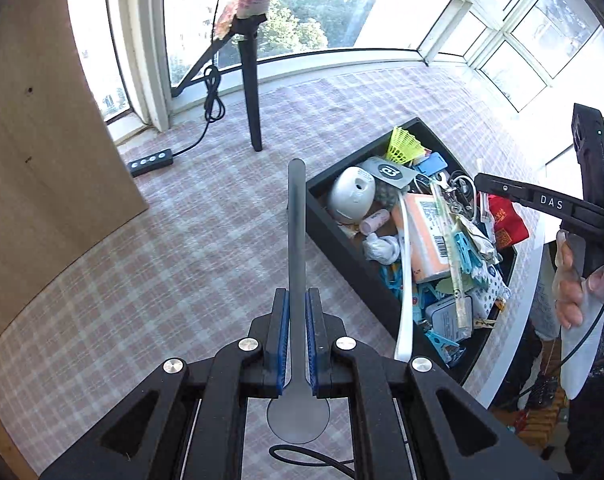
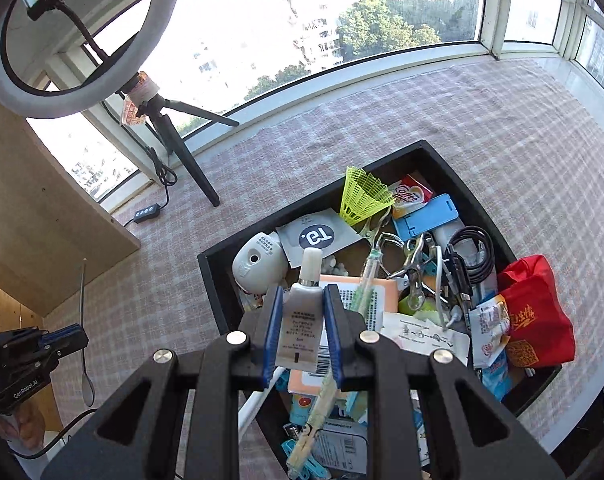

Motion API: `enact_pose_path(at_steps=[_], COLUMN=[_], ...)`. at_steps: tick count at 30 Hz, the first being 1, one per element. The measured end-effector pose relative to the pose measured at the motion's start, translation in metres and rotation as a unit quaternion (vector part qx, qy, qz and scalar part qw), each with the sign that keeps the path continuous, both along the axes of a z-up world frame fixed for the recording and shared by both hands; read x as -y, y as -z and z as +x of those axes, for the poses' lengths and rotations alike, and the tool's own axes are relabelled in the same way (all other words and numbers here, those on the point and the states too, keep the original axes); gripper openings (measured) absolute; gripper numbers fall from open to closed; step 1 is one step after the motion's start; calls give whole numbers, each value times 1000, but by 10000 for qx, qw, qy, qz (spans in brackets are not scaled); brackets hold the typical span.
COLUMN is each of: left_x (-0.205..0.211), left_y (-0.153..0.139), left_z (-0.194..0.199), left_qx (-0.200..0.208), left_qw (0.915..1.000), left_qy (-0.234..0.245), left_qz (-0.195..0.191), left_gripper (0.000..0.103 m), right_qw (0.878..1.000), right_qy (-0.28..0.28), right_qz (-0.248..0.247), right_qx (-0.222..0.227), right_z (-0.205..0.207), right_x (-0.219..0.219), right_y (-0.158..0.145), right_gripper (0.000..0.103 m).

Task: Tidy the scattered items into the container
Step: 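Carry the spoon and tube over the tray and open both grippers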

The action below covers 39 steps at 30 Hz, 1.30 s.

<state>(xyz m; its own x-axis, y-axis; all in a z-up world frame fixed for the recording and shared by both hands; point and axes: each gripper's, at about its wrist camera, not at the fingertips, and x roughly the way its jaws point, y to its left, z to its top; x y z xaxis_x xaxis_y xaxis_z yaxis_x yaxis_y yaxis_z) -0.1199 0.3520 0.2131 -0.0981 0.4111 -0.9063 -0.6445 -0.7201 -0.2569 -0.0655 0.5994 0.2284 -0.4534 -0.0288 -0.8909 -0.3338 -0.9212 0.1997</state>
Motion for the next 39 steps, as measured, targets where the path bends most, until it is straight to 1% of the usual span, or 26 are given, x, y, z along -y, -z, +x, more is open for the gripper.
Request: enact_pose_path(at_steps=[4,8,12,14,15,16,17,18,20,23,26,30,39], left_x=[-70,-123,-164,-181,-187,-194,-197,-198,-198,-192,-182,-163,-108], left_y=[1,-2,-4,-5,-6,-5,-5,-6,-8,-6,-6,-7,-15], left_z=[24,47,60,66,68,70,71,72,72,69,70,69,78], left_qx=[83,199,266,158,140,176,166,78,-8,47,16,-2,-182], left_qw=[9984,9951,9931,9931,9929,9926,9930,9939,9946,9958,9963,9978,9997], left_qy=[507,904,1086,1127,1155,1188,1165,1100,1037,915,858,661,66], left_qz=[236,344,348,296,253,186,118,105,75,47,-25,-64,-129], left_gripper=[7,7,7,8,11,29,41,51,51,51,51,51,51], right_qw=[9992,9976,9961,9959,9960,9958,9957,9956,9954,9957,9958,9964,9989], right_qy=[330,591,769,808,811,846,875,880,897,893,890,832,404], right_qz=[240,331,396,391,355,317,301,310,327,251,205,172,174], right_qx=[23,111,168,104,124,137,97,55,25,8,-30,-67,-132], right_z=[29,54,67,70,71,72,74,76,78,79,81,85,92], right_x=[-41,-73,-93,-98,-100,-102,-103,-103,-103,-104,-104,-99,-62], right_y=[-4,-6,-4,-5,-5,-5,-6,-8,-10,-10,-11,-13,-20], right_gripper=[21,21,21,23,27,38,45,45,46,46,46,46,46])
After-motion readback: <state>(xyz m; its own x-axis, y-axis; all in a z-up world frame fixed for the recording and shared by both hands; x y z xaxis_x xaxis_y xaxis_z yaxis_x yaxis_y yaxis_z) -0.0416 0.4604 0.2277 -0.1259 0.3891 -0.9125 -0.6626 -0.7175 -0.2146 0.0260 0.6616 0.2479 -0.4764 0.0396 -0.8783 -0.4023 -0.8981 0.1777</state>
